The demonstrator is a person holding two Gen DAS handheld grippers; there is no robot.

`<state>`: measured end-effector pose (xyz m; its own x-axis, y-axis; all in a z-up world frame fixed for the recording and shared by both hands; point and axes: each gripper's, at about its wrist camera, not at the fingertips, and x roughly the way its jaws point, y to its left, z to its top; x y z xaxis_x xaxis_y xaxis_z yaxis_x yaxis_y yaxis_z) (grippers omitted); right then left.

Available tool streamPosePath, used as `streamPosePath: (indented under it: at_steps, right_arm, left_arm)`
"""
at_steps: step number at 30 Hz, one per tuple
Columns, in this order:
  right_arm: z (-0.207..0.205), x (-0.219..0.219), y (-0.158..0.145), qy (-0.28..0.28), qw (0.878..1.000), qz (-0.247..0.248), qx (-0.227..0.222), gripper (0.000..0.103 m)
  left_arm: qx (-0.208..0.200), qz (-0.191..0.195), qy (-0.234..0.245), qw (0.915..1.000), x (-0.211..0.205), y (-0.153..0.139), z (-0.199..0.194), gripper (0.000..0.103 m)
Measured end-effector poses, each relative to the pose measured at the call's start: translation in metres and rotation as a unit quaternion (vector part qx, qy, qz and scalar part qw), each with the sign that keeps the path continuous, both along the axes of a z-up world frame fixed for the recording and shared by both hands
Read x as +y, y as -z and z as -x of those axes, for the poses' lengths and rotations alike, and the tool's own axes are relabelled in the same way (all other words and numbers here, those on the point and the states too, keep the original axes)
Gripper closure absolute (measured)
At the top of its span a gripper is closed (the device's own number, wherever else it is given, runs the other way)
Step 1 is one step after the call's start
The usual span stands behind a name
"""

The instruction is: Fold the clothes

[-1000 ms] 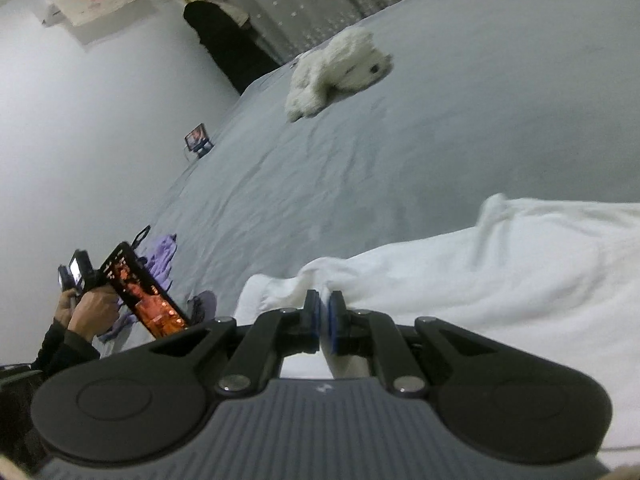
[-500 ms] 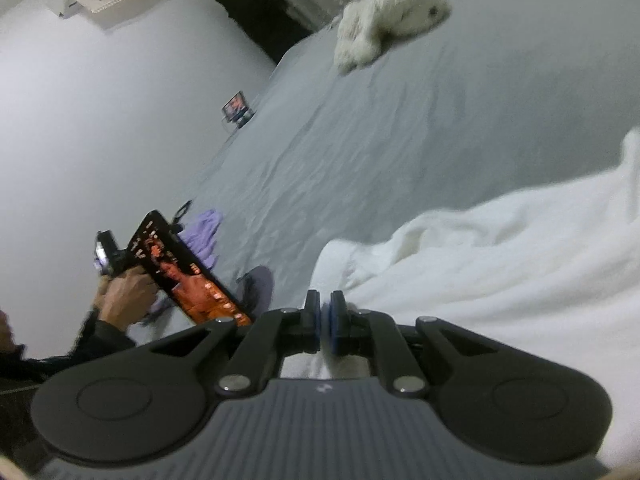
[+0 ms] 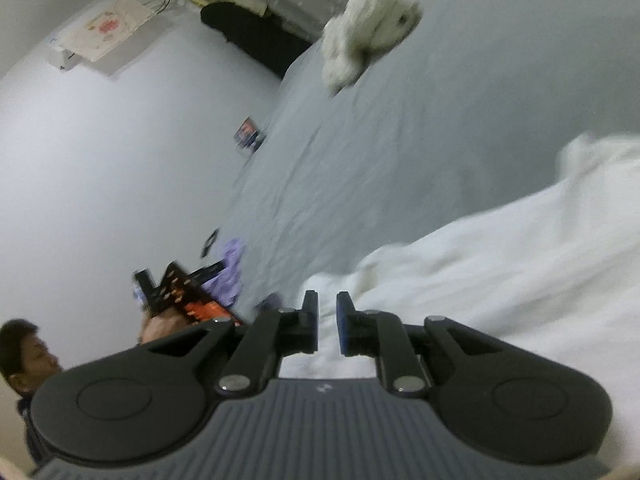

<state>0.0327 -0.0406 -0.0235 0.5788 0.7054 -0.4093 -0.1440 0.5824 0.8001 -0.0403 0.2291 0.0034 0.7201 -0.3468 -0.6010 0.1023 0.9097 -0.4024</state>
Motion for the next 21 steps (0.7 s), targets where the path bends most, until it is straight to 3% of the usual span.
streamPosePath:
  at_steps: [6,9,13,15,17,21]
  right_arm:
    - [0.022,-0.056,-0.001,0.032,0.997,0.067,-0.023,0.087]
    - [0.034,-0.077,-0.002,0.040,0.992,0.110,-0.038,0.087]
    - [0.043,-0.095,-0.001,0.044,0.985,0.158,-0.061,0.086]
    - [0.049,-0.105,0.002,0.042,0.980,0.178,-0.076,0.084]
    - [0.056,-0.111,0.009,0.039,0.975,0.197,-0.091,0.073]
    - [0.056,-0.109,0.017,0.034,0.966,0.237,-0.103,0.072]
  left_arm:
    - [-0.017,-0.035,0.042,0.9984,-0.033,0.003,-0.009,0.069]
    - [-0.036,-0.075,0.036,0.9959,-0.043,0.001,-0.013,0.069]
    - [-0.022,-0.117,0.015,0.9928,-0.043,0.004,-0.023,0.068]
    - [-0.006,-0.117,0.010,0.9931,-0.042,0.010,-0.030,0.069]
    - [-0.003,-0.117,0.010,0.9931,-0.044,0.013,-0.035,0.076]
    - [-0.012,-0.142,0.017,0.9897,-0.056,0.015,-0.038,0.077]
